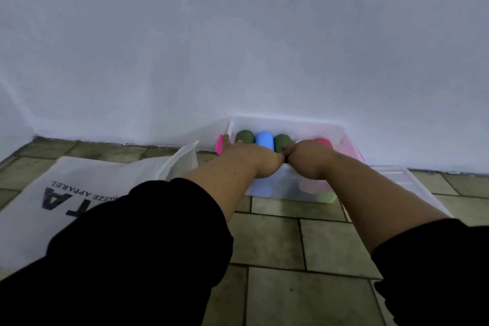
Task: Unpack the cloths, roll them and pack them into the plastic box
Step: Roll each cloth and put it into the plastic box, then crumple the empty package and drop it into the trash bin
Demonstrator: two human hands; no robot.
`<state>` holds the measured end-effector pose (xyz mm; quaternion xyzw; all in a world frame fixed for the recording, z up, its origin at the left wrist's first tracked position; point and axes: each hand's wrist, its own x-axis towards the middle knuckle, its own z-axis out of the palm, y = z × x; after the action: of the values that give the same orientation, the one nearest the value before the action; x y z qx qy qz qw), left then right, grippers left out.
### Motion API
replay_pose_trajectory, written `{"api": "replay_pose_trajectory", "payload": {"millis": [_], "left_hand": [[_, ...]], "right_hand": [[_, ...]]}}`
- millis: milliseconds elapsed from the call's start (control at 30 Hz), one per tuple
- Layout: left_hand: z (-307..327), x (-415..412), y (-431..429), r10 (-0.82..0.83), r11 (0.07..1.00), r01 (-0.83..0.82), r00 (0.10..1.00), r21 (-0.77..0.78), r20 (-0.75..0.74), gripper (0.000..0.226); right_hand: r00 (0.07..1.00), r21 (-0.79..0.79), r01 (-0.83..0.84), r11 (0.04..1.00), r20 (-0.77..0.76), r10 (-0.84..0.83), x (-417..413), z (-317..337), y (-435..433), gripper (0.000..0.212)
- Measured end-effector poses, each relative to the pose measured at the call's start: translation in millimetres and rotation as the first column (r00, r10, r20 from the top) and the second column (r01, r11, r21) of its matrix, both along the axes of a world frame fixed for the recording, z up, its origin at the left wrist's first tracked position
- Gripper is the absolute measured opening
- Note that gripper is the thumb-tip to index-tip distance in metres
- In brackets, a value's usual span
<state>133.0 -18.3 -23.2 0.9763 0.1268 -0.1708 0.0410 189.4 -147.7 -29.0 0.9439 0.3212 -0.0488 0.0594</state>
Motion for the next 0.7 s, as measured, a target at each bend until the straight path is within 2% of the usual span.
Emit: {"api": "replay_pose_trajectory", "payload": {"millis": [67, 133, 200, 233, 267, 333, 367, 400, 433, 467, 533, 567, 600, 633, 667, 700], "left_hand": [[0.1, -0.8, -0.4, 0.012, 1.000, -0.012, 1.000, -0.006, 0.010, 0.087], [-0.7, -5.3, -0.2, 0.006, 1.000, -0.005, 0.997, -0.009, 0.080, 0.084], [-1.3, -14.2, 1.7, -0.032, 0.998, 0.043, 0.975, -0.044, 0.222, 0.075], [-1.8, -20.6, 4.1, -0.040, 0.993, 0.073, 0.949, -0.095, 0.312, 0.069], [-2.0, -28.6, 8.3, -0.029, 0.984, 0.096, 0.916, -0.149, 0.400, 0.064], [-2.2, -48.4, 25.4, 0.015, 0.974, 0.111, 0.839, -0.197, 0.544, 0.060], [-2.0, -59.4, 38.8, 0.029, 0.977, 0.100, 0.809, -0.187, 0.588, 0.061], [-1.7, -70.9, 55.1, 0.048, 0.982, 0.075, 0.788, -0.173, 0.614, 0.061], [-1.2, -82.7, 73.7, 0.083, 0.985, 0.032, 0.775, -0.171, 0.627, 0.062], [0.1, -94.4, 93.5, 0.135, 0.983, -0.026, 0.770, -0.181, 0.624, 0.061], [2.5, -116.8, 130.1, 0.264, 0.963, -0.172, 0.774, -0.210, 0.576, 0.058], [1.9, -127.7, 145.0, 0.321, 0.947, -0.247, 0.778, -0.207, 0.540, 0.056], [-1.2, -139.1, 156.1, 0.367, 0.930, -0.314, 0.787, -0.190, 0.496, 0.055], [-6.7, -150.2, 162.7, 0.403, 0.914, -0.373, 0.805, -0.157, 0.435, 0.056], [-15.3, -161.4, 164.8, 0.433, 0.900, -0.420, 0.827, -0.119, 0.357, 0.058], [-26.6, -171.7, 162.3, 0.455, 0.889, -0.451, 0.845, -0.085, 0.281, 0.062]], "right_hand": [[1.000, 0.000, -0.010, 1.000, -0.007, 0.010, 1.4, -2.1, 1.1, 0.034], [1.000, 0.051, 0.020, 0.999, -0.025, -0.019, 0.0, -2.6, 1.1, 0.035], [0.996, 0.174, 0.093, 0.980, -0.035, -0.088, -5.5, -2.4, -1.4, 0.033], [0.991, 0.289, 0.131, 0.948, -0.021, -0.130, -10.1, -1.7, -3.9, 0.031], [0.985, 0.453, 0.146, 0.880, 0.017, -0.172, -16.6, -1.5, -6.5, 0.029], [0.954, 0.786, 0.050, 0.616, 0.144, -0.261, -39.0, 0.5, -9.3, 0.024], [0.931, 0.865, -0.047, 0.499, 0.218, -0.291, -54.2, 0.9, -7.5, 0.022], [0.921, 0.891, -0.116, 0.438, 0.262, -0.289, -71.4, -0.3, -1.3, 0.020], [0.939, 0.894, -0.136, 0.426, 0.254, -0.234, -90.4, -5.6, 9.7, 0.020], [0.975, 0.881, -0.103, 0.461, 0.181, -0.129, -110.5, -13.8, 24.9, 0.022], [0.990, 0.736, 0.046, 0.676, -0.122, 0.066, -151.7, -34.7, 62.9, 0.040], [0.944, 0.630, 0.114, 0.768, -0.309, 0.113, -171.0, -44.3, 81.0, 0.059], [0.891, 0.551, 0.159, 0.819, -0.438, 0.122, -187.6, -53.9, 96.3, 0.076], [0.868, 0.508, 0.180, 0.842, -0.484, 0.107, -201.2, -61.5, 107.6, 0.083], [0.882, 0.504, 0.197, 0.841, -0.466, 0.073, -209.5, -70.3, 113.5, 0.077], [0.916, 0.513, 0.209, 0.832, -0.400, 0.017, -217.0, -75.8, 113.9, 0.059]]}}
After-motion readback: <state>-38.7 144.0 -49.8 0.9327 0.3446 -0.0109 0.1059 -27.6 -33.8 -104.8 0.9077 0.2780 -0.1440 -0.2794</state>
